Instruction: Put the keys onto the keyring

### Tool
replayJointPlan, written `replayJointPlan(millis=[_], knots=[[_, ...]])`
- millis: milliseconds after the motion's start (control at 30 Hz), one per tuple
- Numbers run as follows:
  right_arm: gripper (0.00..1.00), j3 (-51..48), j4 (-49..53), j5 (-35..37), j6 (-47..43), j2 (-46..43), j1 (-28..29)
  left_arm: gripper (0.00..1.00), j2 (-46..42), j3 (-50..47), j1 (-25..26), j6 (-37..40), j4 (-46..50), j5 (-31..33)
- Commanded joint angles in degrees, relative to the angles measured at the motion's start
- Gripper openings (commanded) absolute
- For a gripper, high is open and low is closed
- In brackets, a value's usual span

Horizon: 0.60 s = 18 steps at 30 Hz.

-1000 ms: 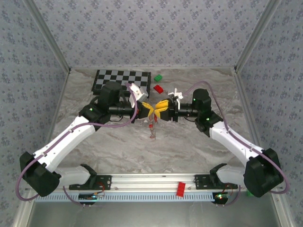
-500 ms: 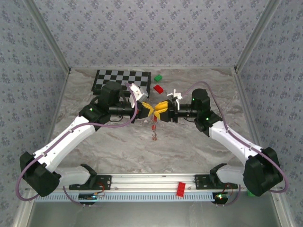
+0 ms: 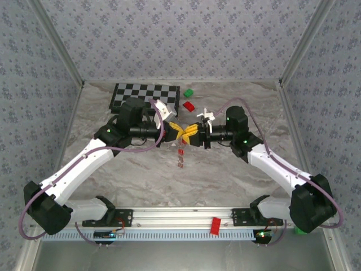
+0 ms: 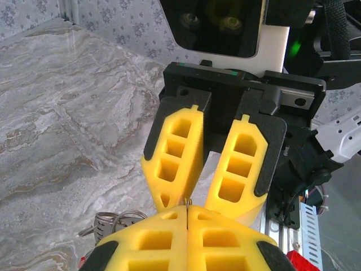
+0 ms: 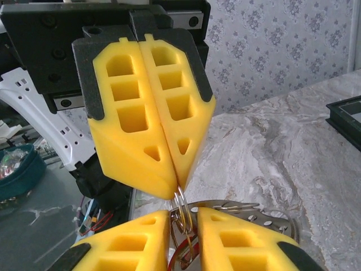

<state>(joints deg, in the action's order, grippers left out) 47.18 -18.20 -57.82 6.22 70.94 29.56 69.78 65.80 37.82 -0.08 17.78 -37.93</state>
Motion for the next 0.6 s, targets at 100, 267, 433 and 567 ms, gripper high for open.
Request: replayJointPlan(millis=[100,267,433,567], knots=[[0.07,1.78,0.18,-0.62,-0.51,-0.28,0.19,0.0,-1.47,0.04,-0.19,0.27,-2.53,-1.93],[0.0,1.76,0.74,-0.97,-0.98,-0.18,0.14,0.0,-1.58,-0.05,-0.17,0.34,-2.31,-1.8],[0.0,2.63,4.81,-1.24,-3.41,-0.83,-0.27,0.0,-1.64,0.33,-0.19,0.97,-0.9,-1.01],[0.0,5.16,13.2,-1.21,-8.5,-1.06,-0.56,0.12,-1.24,0.98,-0.2,1.95,1.13,-0.37]])
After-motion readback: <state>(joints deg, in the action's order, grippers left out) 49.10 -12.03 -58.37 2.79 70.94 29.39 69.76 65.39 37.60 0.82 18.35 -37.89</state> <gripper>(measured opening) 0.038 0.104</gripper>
